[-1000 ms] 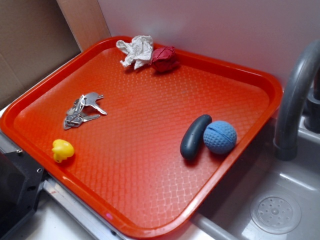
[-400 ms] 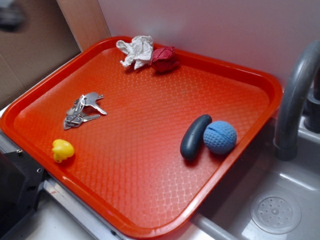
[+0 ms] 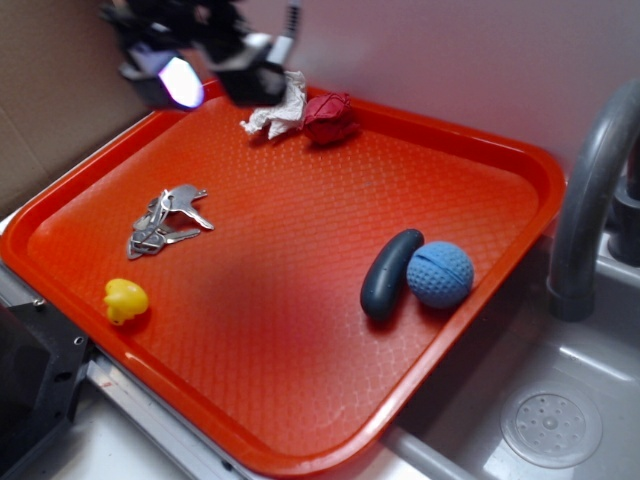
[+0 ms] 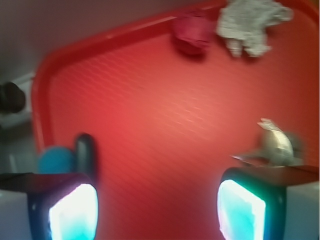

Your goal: Grab the plastic pickle.

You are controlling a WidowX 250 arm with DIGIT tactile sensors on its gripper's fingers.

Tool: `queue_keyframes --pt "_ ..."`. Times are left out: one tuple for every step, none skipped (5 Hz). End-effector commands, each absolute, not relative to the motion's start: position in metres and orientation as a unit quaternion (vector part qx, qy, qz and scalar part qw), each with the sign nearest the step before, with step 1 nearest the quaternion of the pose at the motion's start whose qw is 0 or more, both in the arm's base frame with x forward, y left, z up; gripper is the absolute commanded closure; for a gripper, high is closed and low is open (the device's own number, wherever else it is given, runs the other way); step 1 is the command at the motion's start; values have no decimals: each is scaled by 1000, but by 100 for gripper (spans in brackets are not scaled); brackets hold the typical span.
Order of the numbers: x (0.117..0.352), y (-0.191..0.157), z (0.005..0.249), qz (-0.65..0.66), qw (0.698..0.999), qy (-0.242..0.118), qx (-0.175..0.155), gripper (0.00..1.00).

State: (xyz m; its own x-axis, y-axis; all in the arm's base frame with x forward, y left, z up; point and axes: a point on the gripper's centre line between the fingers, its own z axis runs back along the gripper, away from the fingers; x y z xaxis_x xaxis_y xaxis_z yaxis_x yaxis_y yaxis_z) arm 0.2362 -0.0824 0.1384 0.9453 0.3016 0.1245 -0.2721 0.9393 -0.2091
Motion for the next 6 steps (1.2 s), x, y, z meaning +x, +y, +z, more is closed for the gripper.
queue_keyframes --pt "235 -139 83 54 998 -7 -37 0" --pt "226 -144 62 23 1000 11 -13 0" --pt "231 -147 52 -14 1000 15 -9 0" --pt "230 -147 53 0 1000 12 -26 0" --pt "224 -125 95 -8 996 -16 -86 0" --pt "219 -91 140 41 988 -69 -135 0"
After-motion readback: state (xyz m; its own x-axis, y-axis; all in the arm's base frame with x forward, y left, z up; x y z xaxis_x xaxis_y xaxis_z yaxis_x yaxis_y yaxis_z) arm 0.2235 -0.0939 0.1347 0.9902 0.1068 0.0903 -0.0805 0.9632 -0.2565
